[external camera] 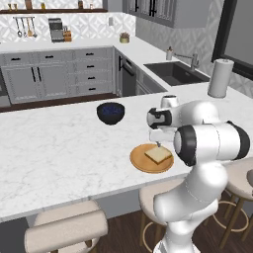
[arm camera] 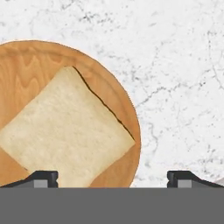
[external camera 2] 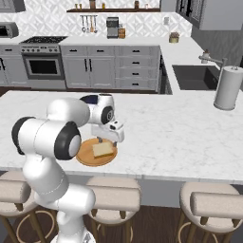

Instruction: Start the toaster. Once the lever pops up, take the bread to the plate on the dining counter.

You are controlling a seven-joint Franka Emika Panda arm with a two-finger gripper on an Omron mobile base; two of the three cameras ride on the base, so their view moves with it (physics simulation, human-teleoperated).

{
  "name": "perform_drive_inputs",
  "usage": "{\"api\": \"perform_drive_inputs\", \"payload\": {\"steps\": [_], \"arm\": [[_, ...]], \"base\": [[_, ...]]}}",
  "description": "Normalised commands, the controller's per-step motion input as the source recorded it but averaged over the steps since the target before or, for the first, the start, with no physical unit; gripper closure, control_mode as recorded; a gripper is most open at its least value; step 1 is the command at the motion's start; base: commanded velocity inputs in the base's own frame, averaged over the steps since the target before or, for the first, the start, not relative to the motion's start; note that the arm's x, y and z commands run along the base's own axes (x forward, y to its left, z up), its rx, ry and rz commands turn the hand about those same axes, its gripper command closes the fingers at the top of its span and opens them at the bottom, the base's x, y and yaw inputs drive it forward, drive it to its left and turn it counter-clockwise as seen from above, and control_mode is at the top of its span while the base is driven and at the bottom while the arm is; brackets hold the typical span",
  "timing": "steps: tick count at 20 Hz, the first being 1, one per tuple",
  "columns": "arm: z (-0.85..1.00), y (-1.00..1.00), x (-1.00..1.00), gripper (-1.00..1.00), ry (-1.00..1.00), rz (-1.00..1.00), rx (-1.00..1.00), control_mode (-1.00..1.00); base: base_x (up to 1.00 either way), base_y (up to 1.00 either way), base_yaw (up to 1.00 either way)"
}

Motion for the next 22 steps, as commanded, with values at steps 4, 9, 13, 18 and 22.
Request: {"api": "perform_drive_inputs", "payload": {"steps": [4, 9, 13, 18, 22], "arm": [[0.16, 0.03, -0.16, -1.00, 0.00, 0.00, -0.10, -1.00], [0.49, 0.06, -0.39, -1.00, -0.14, 0.00, 0.00, -1.00], [0.93, 0.23, -0.38, -1.00, -0.11, 0.00, 0.00, -1.00], [0.94, 0.33, -0.48, -1.00, -0.03, 0.00, 0.00, -1.00], [0.99, 0.40, -0.64, -1.00, -0.05, 0.00, 0.00, -1.00]], "base": [[0.00, 0.00, 0.00], [0.00, 0.00, 0.00], [0.00, 0.00, 0.00], [0.00, 0.00, 0.00], [0.00, 0.00, 0.00]]}}
